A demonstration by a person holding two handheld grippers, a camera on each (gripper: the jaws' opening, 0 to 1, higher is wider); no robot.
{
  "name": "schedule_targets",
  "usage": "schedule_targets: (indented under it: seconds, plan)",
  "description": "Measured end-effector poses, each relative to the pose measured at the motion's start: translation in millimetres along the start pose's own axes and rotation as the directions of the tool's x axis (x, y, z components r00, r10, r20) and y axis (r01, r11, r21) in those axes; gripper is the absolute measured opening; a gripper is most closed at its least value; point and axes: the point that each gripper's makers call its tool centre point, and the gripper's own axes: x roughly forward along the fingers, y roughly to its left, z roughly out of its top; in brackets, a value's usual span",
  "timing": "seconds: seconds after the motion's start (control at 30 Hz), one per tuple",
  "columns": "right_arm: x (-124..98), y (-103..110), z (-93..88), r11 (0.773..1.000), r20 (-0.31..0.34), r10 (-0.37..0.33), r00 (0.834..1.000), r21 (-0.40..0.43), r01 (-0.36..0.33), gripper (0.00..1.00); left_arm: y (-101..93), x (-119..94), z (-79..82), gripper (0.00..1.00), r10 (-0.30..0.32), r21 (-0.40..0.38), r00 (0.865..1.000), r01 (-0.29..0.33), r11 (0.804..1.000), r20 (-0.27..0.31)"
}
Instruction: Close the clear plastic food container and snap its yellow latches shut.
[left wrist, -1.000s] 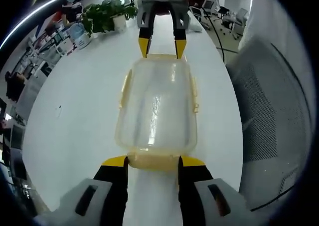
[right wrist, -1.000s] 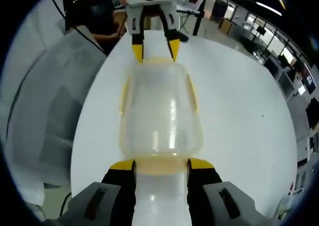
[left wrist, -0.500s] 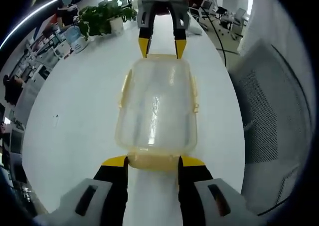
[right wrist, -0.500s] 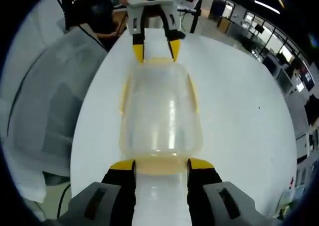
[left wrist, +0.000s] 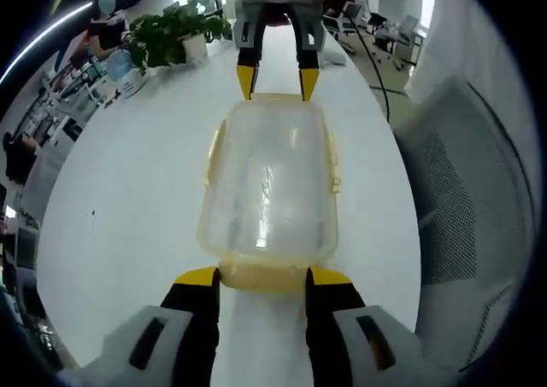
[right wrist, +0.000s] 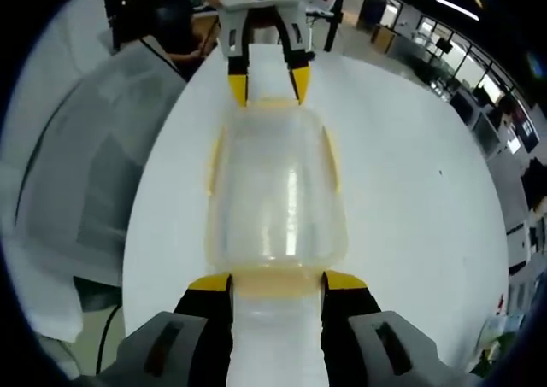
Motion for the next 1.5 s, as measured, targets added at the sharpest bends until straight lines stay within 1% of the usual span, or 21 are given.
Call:
schedule_targets:
  seconds: [0.3, 0.5, 0.77, 0.97, 1.33, 1.5]
  plan:
    - [-5.3, 0.7, -15.4, 1.0, -0.005, 0.005, 1.0, 0.019, -0.004, 0.39, 0.3, 8.8, 13.6, 0.39, -0.013, 0.01, 1.0, 0.013, 1.0, 0.001]
    - [-7.9, 0.5, -23.7, 1.0, -0.012, 0.01, 1.0, 0.029, -0.009, 0.39, -0.6, 13.1, 21.2, 0.39, -0.019, 0.01, 1.0, 0.019, 1.0, 0.011]
    - [-6.7, 1.6, -28.5, 0.999, -0.015, 0.027, 1.0, 0.036, -0.026, 0.39, -1.7, 15.5, 23.4, 0.39, -0.028, 0.006, 1.0, 0.028, 1.0, 0.013]
    - [-7.3, 3.7, -29.2, 0.998, 0.001, 0.045, 0.999, 0.05, -0.045, 0.38, -2.9, 15.9, 23.9, 0.38, -0.032, 0.013, 0.999, 0.032, 0.999, 0.007]
    - [-7.0, 4.8, -33.9, 0.997, 0.004, 0.056, 0.998, 0.055, -0.056, 0.39, -4.6, 14.2, 30.0, 0.38, -0.032, 0.012, 0.999, 0.032, 0.999, 0.021]
    - [-6.2, 3.8, -34.0, 0.996, 0.009, 0.069, 0.998, 0.062, -0.07, 0.39, -5.2, 16.4, 28.2, 0.38, -0.037, 0.002, 0.999, 0.037, 0.999, 0.012]
